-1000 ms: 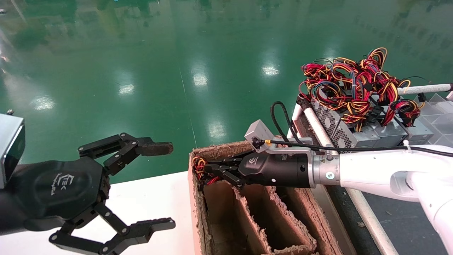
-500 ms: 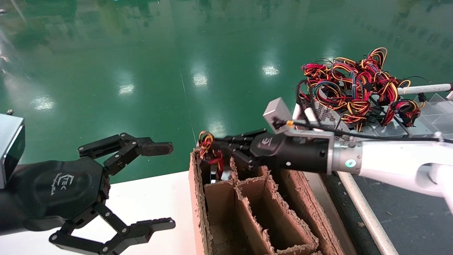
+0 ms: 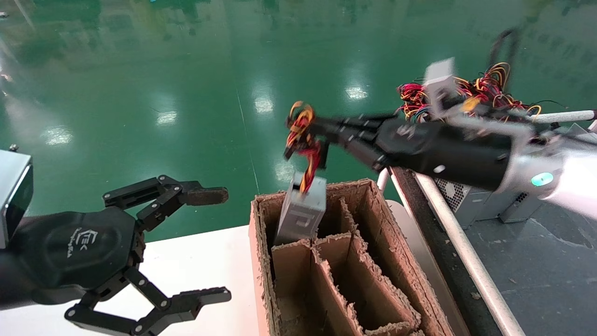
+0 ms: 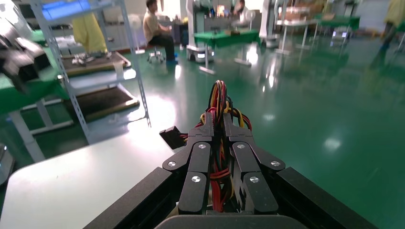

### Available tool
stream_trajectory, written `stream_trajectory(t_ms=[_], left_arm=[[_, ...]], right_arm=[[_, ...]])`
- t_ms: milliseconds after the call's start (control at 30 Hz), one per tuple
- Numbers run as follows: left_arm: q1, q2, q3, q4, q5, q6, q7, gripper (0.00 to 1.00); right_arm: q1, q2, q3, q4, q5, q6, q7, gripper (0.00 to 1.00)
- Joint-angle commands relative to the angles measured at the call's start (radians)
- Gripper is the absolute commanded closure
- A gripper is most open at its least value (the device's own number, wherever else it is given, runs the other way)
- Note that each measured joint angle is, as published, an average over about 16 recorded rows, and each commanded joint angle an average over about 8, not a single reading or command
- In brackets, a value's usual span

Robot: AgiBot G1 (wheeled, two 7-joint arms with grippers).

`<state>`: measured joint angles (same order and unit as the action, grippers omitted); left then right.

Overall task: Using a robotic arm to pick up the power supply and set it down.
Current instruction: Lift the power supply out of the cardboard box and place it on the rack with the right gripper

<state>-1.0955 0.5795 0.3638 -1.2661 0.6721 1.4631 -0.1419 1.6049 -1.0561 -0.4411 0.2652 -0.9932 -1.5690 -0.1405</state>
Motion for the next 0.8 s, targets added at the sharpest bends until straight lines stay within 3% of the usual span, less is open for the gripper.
stream_trajectory(t_ms=[33,467,800], left_arm=[[0.0,0.0,0.0,0.0,0.0,0.0,0.0,0.0],[0.0,0.0,0.0,0.0,0.0,0.0,0.0,0.0],[0.0,0.0,0.0,0.0,0.0,0.0,0.0,0.0]], right_arm=[[0.006,0.022,0.011,0.024,0.021,-0.014,0.016,1.0],[-0.068,0.307,0.083,0.3,0.158,0.021,0.152,1.0],[-0.189,0.502,0.143,0.354,0.215,0.069,0.184,1.0]])
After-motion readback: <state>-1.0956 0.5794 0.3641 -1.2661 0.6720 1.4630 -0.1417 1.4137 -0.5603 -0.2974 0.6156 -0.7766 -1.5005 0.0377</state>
